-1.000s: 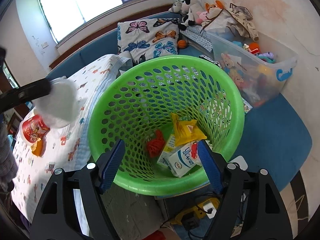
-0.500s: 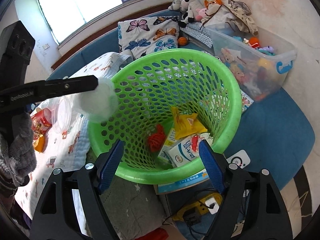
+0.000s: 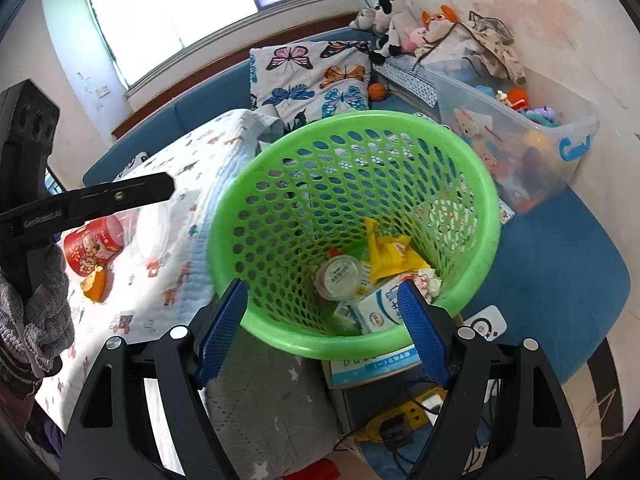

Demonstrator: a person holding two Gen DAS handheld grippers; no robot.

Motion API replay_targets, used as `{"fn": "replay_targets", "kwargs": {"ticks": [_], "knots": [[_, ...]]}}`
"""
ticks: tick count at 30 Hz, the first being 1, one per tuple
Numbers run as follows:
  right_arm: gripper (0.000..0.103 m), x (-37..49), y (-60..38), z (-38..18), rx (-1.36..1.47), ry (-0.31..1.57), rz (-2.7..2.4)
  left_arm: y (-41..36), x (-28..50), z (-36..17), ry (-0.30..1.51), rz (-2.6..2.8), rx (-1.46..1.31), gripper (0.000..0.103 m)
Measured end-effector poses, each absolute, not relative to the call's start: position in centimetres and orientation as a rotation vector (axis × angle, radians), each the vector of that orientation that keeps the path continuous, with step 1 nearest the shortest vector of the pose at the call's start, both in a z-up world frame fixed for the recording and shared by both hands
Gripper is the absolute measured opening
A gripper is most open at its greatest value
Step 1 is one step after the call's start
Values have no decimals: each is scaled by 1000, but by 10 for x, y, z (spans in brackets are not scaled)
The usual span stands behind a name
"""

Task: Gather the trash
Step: 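Move both grippers back toward the red paper cup and bread, then close the left gripper on the red paper cup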

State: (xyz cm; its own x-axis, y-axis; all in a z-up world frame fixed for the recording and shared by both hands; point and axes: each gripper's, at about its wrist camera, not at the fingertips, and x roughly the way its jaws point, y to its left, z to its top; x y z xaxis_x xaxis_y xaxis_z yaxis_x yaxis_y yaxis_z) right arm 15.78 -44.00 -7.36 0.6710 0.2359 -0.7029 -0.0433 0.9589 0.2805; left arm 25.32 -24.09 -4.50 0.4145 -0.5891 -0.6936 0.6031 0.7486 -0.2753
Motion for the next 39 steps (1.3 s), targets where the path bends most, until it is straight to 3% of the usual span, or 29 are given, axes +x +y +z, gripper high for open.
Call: {"fn": "replay_targets", "kwargs": {"ticks": [25,31,39], "knots": [[80,168,-308,-52,126,810,375,6,191,-38,721,-263,-166,31],[80,168,-289,-48,96,809,409,24,207,-53,752,-251,-224,42],[80,170,-275,-52,69,824,428,30,210,-61,761,-234,-254,42]]}}
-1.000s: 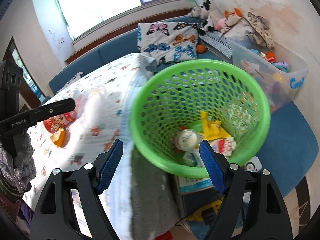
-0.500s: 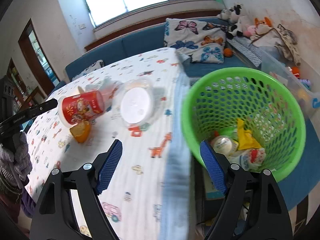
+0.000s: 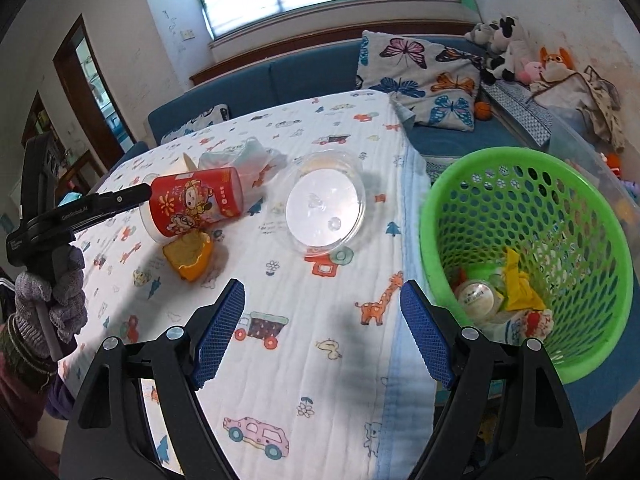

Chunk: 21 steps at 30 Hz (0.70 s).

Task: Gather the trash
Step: 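Close the left gripper on the red paper cup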

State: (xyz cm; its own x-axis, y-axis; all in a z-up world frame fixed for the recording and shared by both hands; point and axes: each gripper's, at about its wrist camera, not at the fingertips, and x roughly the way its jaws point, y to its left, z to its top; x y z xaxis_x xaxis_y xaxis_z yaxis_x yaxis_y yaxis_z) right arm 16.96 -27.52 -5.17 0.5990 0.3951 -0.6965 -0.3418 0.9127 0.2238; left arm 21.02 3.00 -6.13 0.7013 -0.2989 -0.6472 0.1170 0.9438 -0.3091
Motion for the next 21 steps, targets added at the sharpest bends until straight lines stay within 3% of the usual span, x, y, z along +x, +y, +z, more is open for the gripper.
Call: {"fn": "replay_targets", "kwargs": {"ticks": [9,21], "knots": [[80,176,-260,-55,52,843,455,34,239,-80,801,-298,-319,39],[80,176,-225,-62,-6,870,524,28,243,-80,755,-445,-406,5]]}}
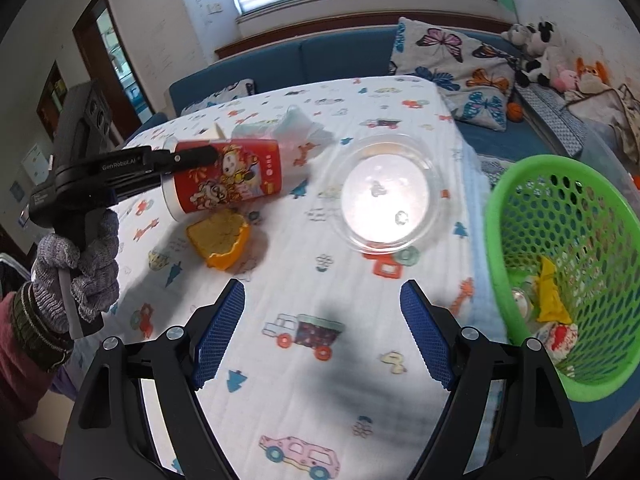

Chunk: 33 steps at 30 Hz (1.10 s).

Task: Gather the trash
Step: 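Close the left gripper on the red paper cup, then grasp the piece of bread with the right gripper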

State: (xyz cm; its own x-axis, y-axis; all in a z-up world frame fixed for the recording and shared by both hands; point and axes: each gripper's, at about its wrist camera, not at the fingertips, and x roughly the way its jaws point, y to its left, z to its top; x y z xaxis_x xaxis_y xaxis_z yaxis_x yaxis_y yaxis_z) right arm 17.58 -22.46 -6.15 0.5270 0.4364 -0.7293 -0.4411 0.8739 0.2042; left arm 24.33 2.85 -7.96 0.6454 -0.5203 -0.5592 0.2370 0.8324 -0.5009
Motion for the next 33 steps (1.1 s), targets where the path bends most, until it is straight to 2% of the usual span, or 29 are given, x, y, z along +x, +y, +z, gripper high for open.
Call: {"fn": "replay_targets", "kwargs": {"ticks": [20,31,33], "knots": [[81,190,-139,-77,-142,905,679,72,178,-20,600,-394,-380,5],[80,202,-81,-100,-262,918,624,97,160,-13,560,-365,-385,5],[77,204,-77,-103,-263,924,614,99,160,-13,558,-367,-390,5]]}}
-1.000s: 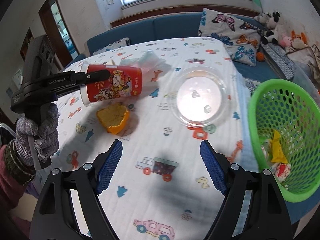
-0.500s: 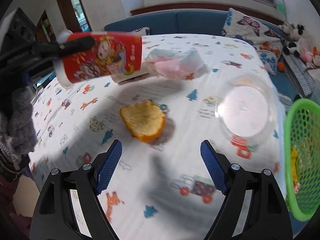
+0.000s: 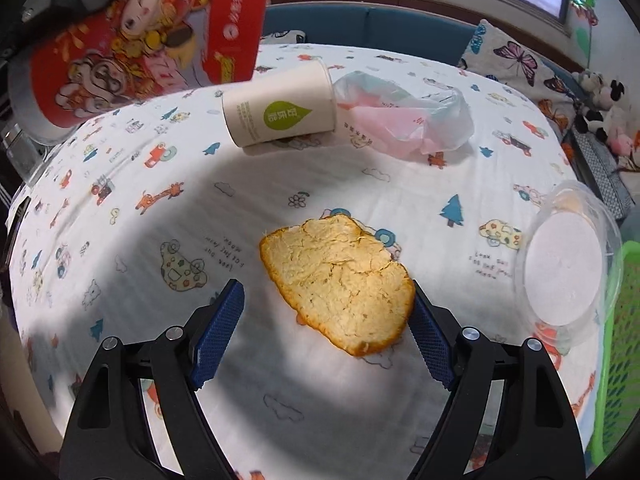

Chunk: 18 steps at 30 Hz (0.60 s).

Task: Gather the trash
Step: 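Grasp the piece of bread with the right gripper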

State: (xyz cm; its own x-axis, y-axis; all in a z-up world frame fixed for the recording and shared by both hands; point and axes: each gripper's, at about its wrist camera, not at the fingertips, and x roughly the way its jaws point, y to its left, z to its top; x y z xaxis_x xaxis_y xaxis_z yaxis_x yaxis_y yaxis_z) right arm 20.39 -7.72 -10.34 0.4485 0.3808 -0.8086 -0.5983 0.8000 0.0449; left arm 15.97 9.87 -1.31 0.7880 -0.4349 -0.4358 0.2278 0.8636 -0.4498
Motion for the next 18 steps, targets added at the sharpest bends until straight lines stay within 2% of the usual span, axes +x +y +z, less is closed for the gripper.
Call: {"fn": "replay_targets", "kwargs": {"ticks": [12,18], "knots": [[49,202,-85,-100,-240,905,592,91,158,-11,545,-391,-390,5],[44,192,-104,-93,-193,910,607,78,160,-4,536,-415,-380,5]]}}
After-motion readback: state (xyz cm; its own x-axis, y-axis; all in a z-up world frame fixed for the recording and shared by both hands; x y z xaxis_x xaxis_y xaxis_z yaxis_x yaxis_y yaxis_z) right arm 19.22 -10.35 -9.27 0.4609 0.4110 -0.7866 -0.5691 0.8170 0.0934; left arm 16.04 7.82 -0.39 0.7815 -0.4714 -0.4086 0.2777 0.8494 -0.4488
